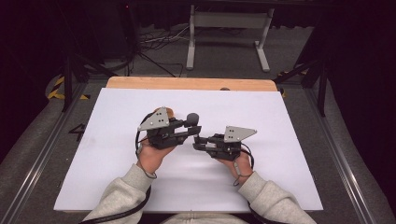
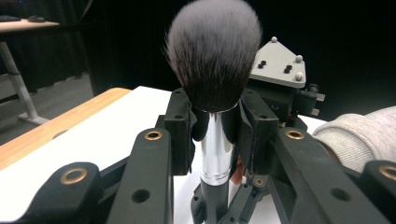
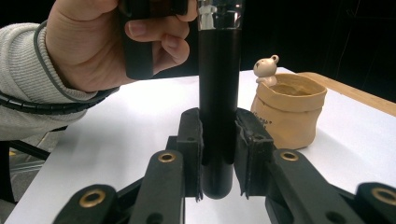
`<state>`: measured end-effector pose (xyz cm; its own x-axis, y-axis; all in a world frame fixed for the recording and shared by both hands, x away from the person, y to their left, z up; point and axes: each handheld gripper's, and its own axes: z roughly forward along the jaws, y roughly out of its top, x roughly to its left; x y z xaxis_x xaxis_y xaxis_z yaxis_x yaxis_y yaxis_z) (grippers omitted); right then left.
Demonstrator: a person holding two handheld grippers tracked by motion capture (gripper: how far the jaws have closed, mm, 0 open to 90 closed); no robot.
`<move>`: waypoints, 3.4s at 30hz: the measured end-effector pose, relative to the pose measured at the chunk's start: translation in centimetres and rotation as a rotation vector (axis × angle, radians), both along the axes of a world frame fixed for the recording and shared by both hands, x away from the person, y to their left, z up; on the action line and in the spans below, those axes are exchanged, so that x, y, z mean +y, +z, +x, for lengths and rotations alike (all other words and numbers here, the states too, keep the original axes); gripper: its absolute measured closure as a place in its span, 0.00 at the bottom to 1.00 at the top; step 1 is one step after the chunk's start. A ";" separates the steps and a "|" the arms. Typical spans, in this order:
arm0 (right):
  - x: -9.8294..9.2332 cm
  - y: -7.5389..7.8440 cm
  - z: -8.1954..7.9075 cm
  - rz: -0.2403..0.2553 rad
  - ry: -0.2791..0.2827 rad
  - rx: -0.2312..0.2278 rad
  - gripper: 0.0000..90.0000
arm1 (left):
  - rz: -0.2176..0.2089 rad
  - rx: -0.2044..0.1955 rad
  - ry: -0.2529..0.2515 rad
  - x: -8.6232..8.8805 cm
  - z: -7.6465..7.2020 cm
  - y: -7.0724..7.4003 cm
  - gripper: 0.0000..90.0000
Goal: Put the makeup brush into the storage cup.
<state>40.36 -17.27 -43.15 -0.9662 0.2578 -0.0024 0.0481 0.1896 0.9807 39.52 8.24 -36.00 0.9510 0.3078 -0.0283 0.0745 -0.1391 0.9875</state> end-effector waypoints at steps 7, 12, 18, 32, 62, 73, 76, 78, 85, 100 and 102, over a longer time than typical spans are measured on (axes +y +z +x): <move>-0.3 0.1 0.2 0.019 -0.015 0.022 0.67 | 0.001 -0.002 -0.002 0.0 -0.2 0.3 0.78; -0.4 0.3 0.2 0.028 -0.032 0.012 0.37 | 0.005 0.001 0.021 0.6 -0.1 0.7 0.78; -1.0 0.7 0.3 0.049 -0.080 0.009 0.09 | 0.008 -0.001 0.059 1.5 0.2 1.3 0.78; -4.1 1.9 -0.8 0.047 -0.138 0.011 0.02 | 0.016 -0.003 0.204 3.5 1.6 2.6 0.78; -8.3 2.7 -2.8 0.053 -0.208 0.021 0.01 | 0.011 0.016 0.587 5.5 4.4 3.3 0.78; -8.5 2.9 -2.9 0.063 -0.211 0.021 0.01 | 0.022 0.019 0.668 5.5 5.1 2.9 0.78; -8.5 2.9 -2.9 0.066 -0.212 0.021 0.01 | 0.023 0.025 0.665 5.5 5.3 2.7 0.78; -8.5 2.9 -2.9 0.067 -0.213 0.020 0.01 | 0.018 0.033 0.659 5.5 5.5 2.3 0.78; -8.5 3.0 -3.0 0.071 -0.211 0.020 0.01 | 0.035 0.076 0.660 5.6 6.4 0.9 0.78; -8.6 3.0 -2.9 0.078 -0.210 0.024 0.01 | 0.074 0.131 0.657 5.4 7.2 -1.3 0.78; -8.6 3.0 -2.9 0.079 -0.210 0.025 0.01 | 0.083 0.143 0.659 5.3 7.3 -1.6 0.78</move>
<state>37.46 -25.91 -40.15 -0.8908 0.4518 0.0486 0.1027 0.0960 0.9901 46.86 13.56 -37.62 0.5528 0.8283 -0.0910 0.2986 -0.0949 0.9497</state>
